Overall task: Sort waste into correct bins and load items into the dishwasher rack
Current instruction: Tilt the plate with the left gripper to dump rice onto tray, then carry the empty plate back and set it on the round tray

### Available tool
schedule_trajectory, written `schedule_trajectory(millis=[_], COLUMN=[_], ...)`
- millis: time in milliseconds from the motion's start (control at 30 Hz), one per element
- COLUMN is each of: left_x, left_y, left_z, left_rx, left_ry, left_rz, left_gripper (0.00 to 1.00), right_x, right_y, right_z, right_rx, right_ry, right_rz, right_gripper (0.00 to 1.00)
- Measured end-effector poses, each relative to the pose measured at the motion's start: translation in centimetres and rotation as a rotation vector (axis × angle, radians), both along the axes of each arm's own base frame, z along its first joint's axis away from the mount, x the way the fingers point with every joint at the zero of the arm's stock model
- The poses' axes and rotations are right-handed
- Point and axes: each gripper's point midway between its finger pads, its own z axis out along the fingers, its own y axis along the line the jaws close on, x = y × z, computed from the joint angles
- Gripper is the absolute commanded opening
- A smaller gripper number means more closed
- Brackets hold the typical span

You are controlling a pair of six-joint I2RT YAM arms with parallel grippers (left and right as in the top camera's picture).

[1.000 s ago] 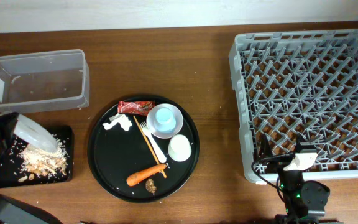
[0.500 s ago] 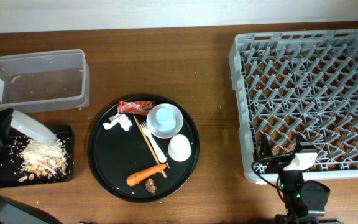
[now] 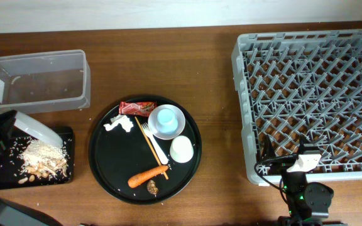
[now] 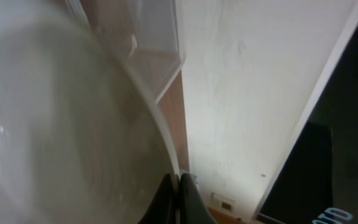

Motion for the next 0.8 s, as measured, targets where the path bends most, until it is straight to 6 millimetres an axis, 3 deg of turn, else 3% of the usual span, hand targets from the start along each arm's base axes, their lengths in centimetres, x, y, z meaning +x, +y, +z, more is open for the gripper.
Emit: schedule_trajectory(millis=[167, 267, 400, 500, 533, 600, 667, 733, 800], left_x=[0.5, 0.1, 0.8, 0.6, 0.0, -0.7, -1.4, -1.0, -0.5], left_y=[0.6, -0.2, -2.7, -5.7, -7.2, -9.0, -12.5, -15.7, -18.6], left_z=[0.3, 0.0, 2.2, 5.5, 7.5, 9.2, 10.5, 10.1, 7.7], left_rx=[0.043, -0.003, 0.004, 0.104, 0.193, 0.313, 0.426, 0.520, 0.549], left_ry=[-0.027, -0.001, -0.090, -0.155, -0.181, -0.180, -0.177, -0.163, -0.089], left_rz=[0.003, -0.004, -0.097, -0.157, -0.167, -0.165, -0.203, -0.291, -0.402], left_gripper=[0.01, 0.01, 0.01, 0.01, 0.01, 0.01, 0.01, 0.01, 0.01], right_x=[0.0, 0.0, 0.0, 0.0, 0.0, 0.0, 0.0, 0.0, 0.0], right_y=[0.0, 0.0, 0.0, 0.0, 0.0, 0.0, 0.0, 0.0, 0.0], right_z=[0.0, 0.0, 0.0, 0.0, 0.0, 0.0, 0.0, 0.0, 0.0], right_rx=[0.000, 0.000, 0.000, 0.000, 0.000, 0.000, 0.000, 0.000, 0.000], right_ry=[0.000, 0.000, 0.000, 0.000, 0.000, 0.000, 0.000, 0.000, 0.000], right_rz=[0.000, 0.000, 0.000, 0.000, 0.000, 0.000, 0.000, 0.000, 0.000], right_gripper=[0.99, 0.99, 0.99, 0.99, 0.99, 0.99, 0.99, 0.99, 0.99])
